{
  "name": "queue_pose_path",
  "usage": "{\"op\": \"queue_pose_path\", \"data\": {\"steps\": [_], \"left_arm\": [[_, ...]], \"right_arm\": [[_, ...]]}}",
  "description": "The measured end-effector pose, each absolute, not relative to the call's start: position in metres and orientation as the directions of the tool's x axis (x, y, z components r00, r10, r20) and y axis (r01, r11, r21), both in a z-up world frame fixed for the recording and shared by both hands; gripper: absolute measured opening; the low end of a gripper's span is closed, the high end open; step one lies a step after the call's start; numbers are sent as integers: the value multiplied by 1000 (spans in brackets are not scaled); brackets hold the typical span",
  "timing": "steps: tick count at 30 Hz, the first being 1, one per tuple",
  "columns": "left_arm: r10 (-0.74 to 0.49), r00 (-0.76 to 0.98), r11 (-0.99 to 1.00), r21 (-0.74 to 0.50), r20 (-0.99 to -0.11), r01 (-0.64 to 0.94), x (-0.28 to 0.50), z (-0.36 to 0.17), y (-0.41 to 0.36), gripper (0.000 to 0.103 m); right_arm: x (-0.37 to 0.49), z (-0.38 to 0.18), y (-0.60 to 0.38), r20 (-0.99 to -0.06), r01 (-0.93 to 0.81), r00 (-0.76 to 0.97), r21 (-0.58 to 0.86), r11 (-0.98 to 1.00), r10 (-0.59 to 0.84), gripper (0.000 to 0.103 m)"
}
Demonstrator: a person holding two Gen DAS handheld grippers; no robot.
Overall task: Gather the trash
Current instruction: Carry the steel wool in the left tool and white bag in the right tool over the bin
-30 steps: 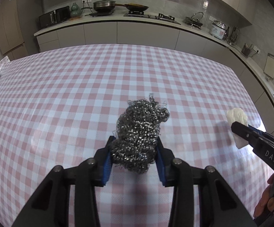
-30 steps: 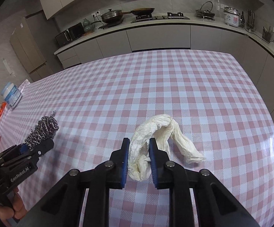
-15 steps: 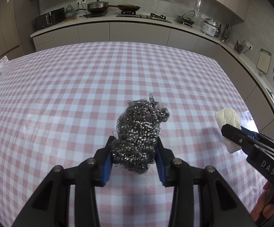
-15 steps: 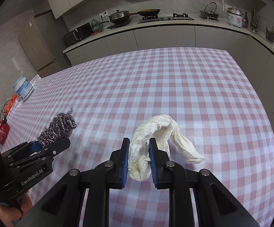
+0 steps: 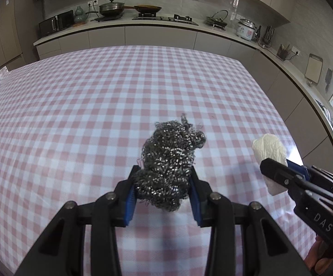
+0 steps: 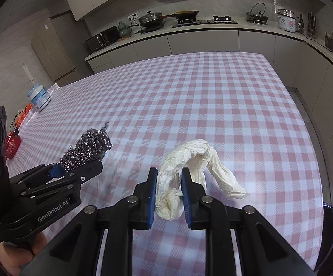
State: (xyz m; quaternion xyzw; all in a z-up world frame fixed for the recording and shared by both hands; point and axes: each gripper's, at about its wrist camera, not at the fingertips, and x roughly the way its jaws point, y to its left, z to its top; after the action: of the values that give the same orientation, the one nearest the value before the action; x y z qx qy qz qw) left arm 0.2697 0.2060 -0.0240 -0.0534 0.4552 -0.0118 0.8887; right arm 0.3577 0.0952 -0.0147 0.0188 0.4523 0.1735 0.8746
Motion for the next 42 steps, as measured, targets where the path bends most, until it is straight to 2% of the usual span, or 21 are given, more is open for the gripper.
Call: {"op": "queue_pose_path", "data": {"steps": [17, 42], "left_arm": [[-132, 567, 991, -112, -813, 71, 238, -20, 94, 41], [-287, 495, 935, -126, -820, 333, 237, -23, -104, 41]], "right_arm": [[294, -1, -18, -782, -223, 555, 188, 956, 284, 22], [233, 7, -220, -780, 54, 615, 190, 980, 117, 22]]}}
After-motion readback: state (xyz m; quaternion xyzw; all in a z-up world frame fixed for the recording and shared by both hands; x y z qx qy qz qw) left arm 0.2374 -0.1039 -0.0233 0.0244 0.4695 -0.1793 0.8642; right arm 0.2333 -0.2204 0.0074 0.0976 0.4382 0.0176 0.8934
